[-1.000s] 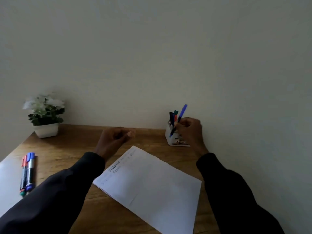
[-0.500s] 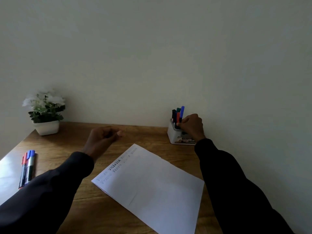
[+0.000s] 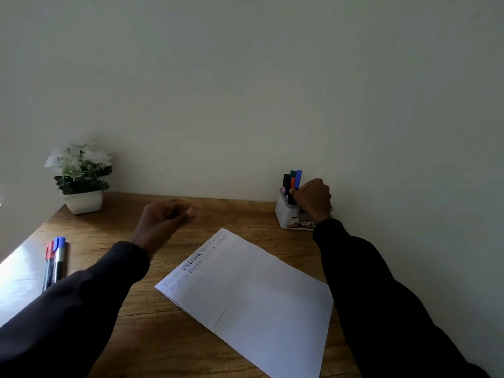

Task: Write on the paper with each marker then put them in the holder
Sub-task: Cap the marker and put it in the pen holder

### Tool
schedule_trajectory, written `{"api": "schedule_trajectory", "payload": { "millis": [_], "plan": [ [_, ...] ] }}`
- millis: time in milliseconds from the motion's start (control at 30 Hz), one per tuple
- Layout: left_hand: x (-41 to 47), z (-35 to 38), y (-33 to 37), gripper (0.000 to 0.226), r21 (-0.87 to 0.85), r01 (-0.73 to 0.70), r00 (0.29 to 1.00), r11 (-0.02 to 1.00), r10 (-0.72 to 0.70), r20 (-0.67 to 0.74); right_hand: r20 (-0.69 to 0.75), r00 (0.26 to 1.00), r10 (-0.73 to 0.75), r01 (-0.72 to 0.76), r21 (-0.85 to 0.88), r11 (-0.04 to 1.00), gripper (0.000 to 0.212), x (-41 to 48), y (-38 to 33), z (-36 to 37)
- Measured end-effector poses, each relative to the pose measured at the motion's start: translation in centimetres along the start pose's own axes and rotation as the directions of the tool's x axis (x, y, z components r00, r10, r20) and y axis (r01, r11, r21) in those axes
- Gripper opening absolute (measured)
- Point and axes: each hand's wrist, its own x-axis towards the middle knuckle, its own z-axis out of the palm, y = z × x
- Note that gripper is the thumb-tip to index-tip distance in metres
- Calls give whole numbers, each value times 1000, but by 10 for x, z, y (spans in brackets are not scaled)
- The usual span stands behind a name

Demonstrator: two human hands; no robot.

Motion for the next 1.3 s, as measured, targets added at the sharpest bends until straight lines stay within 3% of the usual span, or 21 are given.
{"api": "schedule_trajectory", "payload": {
  "millis": [533,700,833,1033,1300],
  "plan": [
    [-3,-14,-5,21,3,19,1000,1000,-19,11,30,1000,1,0,-27,1000,24,-13,-4,4],
    [-8,-20,-10,22,-19,30,1000,999,-30,8,-48,999,-3,5,45,999,38,-24,-4,-1],
    [-12,-24,-11,22,-36,35,999,999,-35,2,-82,994,-70,78,103,992,28,-33,-13,-5],
    [-23,-39,-12,19,-48,62,998,997,-62,8,191,924,-331,261,318,911,9,-87,-45,11],
    [-58,-94,-9,19,81,16,1000,997,-13,-28,479,777,-409,212,412,886,5,-158,-98,46]
  ]
}}
